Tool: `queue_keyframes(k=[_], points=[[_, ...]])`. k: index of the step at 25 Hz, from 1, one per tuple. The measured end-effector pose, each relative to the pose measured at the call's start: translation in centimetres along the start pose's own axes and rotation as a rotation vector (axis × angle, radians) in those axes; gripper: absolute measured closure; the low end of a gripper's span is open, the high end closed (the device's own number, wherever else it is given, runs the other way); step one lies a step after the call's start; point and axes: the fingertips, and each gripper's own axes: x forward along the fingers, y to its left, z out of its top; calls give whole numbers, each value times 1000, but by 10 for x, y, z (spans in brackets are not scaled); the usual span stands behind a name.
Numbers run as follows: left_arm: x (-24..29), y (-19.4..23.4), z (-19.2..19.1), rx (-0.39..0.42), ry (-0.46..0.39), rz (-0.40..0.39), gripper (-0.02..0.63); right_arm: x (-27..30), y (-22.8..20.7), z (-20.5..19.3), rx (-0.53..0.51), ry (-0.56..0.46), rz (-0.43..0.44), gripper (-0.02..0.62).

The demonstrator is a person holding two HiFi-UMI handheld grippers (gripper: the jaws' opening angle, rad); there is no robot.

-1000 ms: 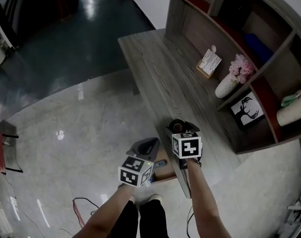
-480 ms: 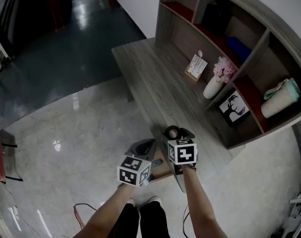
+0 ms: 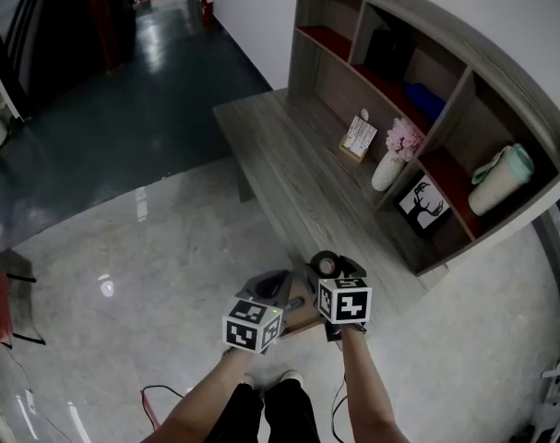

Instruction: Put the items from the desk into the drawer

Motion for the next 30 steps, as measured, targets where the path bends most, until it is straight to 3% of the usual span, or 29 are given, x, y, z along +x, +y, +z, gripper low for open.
queue_keyframes(k=[20,30], points=[[-64,-52,6,42,-37,-31,597,-95,46,-8,-46,-93,-14,229],[-74,-52,-17,25,-10,-27,597,-105,56,-35,-45,-80,-17,227]])
